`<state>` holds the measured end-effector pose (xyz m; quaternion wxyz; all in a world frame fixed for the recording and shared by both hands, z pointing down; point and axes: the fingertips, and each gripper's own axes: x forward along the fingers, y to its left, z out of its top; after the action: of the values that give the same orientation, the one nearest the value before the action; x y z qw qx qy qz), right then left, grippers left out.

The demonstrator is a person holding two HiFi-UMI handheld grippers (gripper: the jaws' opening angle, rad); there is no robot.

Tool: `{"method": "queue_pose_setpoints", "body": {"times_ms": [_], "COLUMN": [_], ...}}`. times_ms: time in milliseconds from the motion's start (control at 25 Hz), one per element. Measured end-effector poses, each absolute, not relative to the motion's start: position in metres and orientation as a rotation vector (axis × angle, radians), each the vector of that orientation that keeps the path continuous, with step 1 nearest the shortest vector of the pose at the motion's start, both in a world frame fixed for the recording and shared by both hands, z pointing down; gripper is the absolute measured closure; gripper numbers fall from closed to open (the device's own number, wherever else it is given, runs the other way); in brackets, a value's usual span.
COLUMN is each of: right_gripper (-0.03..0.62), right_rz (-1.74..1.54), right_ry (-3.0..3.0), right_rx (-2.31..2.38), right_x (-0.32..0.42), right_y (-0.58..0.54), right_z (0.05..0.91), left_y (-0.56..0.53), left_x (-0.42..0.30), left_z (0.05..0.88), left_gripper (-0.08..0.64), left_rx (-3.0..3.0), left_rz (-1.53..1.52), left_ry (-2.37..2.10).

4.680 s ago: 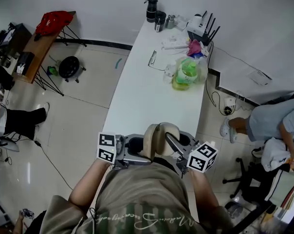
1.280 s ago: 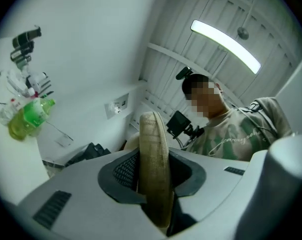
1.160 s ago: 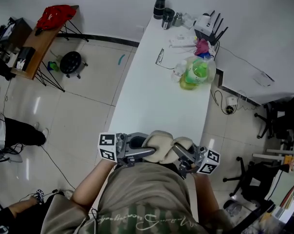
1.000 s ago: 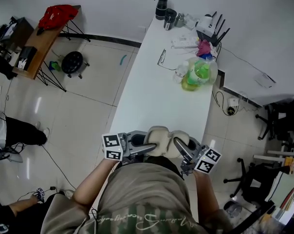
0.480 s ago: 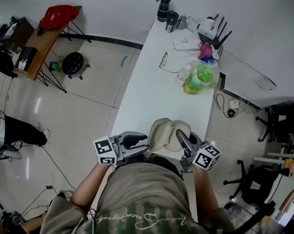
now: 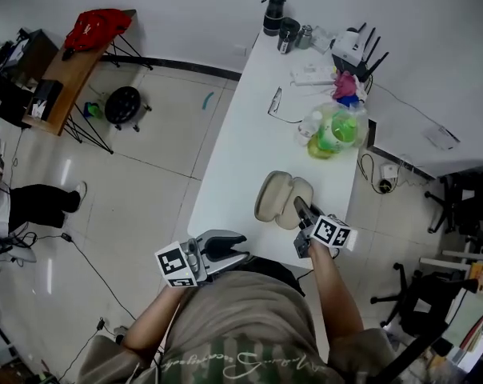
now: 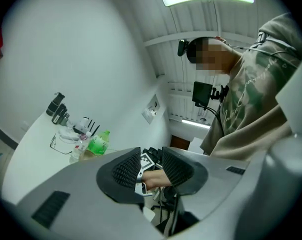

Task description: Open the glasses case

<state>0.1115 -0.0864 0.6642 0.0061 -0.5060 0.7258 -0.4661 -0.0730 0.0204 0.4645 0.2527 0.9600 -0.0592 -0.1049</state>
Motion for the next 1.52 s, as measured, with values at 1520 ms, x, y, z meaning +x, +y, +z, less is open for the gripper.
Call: {"method": "queue_pose_setpoints", "body": {"times_ms": [1520], "right_gripper": [0.474], "right_rz": [-1.118], "right_ry": [2.217], "right_rx": [-1.905], "right_x": [0.123], "right_y": [-0.028], "right_z": [0.613], "left_y": [0.011], "left_x": [-0.066], "left_z": [0.474], "left_gripper": [0.493], "left_rx": [2.583], "left_rz": [-0.351], "left_ry": [0.052]}}
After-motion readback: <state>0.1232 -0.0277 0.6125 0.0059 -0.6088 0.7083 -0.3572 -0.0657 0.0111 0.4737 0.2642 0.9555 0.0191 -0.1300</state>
